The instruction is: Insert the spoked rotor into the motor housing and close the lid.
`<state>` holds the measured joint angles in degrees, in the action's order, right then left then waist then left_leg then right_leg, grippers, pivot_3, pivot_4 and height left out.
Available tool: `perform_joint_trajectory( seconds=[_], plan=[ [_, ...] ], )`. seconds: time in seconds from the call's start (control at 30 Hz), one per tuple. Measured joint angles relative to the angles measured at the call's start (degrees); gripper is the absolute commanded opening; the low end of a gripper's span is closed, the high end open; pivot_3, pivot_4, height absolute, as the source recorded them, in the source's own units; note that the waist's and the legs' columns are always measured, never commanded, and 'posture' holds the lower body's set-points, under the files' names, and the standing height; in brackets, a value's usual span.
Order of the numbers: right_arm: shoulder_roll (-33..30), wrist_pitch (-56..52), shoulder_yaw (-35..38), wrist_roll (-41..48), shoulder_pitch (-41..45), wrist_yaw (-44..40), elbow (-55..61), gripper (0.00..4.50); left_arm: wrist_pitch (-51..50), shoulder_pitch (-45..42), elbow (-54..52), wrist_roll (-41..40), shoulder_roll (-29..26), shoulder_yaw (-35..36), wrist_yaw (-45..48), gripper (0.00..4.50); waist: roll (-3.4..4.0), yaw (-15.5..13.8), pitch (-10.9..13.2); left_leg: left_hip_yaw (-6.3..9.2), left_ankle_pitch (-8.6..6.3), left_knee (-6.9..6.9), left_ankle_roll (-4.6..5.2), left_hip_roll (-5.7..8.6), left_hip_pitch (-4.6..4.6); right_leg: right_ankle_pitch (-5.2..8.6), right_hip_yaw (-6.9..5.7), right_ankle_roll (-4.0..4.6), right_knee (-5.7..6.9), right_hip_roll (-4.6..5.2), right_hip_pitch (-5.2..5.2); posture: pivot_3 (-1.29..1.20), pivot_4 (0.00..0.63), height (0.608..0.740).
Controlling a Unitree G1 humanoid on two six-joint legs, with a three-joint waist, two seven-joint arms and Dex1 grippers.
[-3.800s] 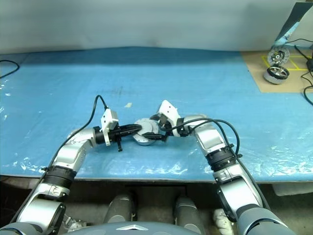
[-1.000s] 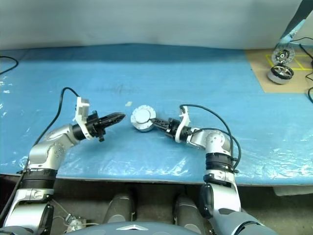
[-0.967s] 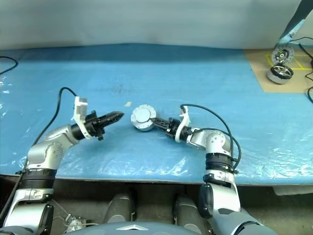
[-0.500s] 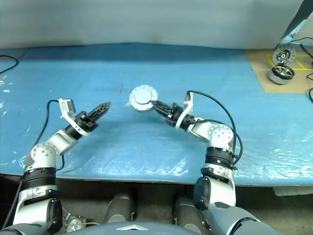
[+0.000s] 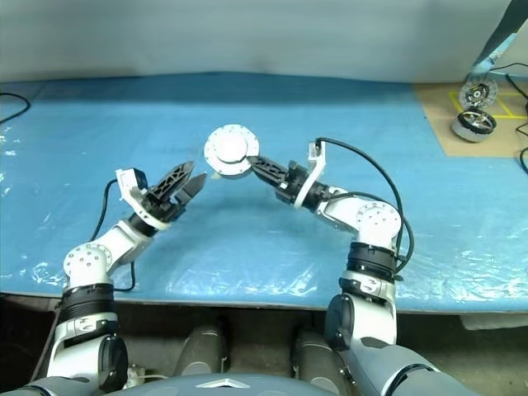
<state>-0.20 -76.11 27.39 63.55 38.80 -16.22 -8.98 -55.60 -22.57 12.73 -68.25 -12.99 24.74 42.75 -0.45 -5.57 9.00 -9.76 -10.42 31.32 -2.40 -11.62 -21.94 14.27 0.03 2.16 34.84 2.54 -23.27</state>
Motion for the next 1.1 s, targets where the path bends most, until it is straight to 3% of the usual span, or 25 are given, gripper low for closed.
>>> perform_joint_trajectory(
  seconds=[0.7,0.8,0.93,1.1],
  plan=[
    [-1.95,-0.36,-3.40,4.19,-0.50,2.63,0.50,1.12,4.70,-8.20,7.57,3.00,8.17,-2.73,0.42,4.48,-0.06,-0.01,0.04,0.35,0.00,0.37,0.00,0.08,-0.13,-0.03,-0.13,-0.04,0.17,0.01,0.09,0.00,0.150,0.740],
    [-1.97,-0.28,-3.43,4.32,-0.50,2.70,0.50,1.12,6.18,-8.54,7.56,3.40,9.32,-2.72,0.21,3.87,-0.06,-0.01,0.04,0.39,0.00,0.45,0.00,0.08,-0.12,-0.03,-0.15,-0.04,0.22,0.02,0.12,0.00,0.150,0.740],
    [-2.45,0.30,-3.47,4.35,-0.61,3.49,0.50,1.12,6.54,-8.56,7.41,4.35,9.45,-3.03,0.26,2.59,-0.06,-0.02,0.04,0.45,0.00,0.57,0.00,0.08,-0.14,-0.03,-0.18,-0.04,0.33,0.02,0.13,0.00,0.150,0.740],
    [-2.72,0.45,-3.65,4.44,-0.62,3.53,0.50,1.12,6.53,-8.48,7.42,4.26,9.72,-2.87,0.24,2.53,-0.07,0.03,0.05,0.50,0.00,0.71,0.00,0.07,-0.13,-0.02,-0.20,-0.04,0.47,0.03,0.14,0.00,0.150,0.740]
  ],
)
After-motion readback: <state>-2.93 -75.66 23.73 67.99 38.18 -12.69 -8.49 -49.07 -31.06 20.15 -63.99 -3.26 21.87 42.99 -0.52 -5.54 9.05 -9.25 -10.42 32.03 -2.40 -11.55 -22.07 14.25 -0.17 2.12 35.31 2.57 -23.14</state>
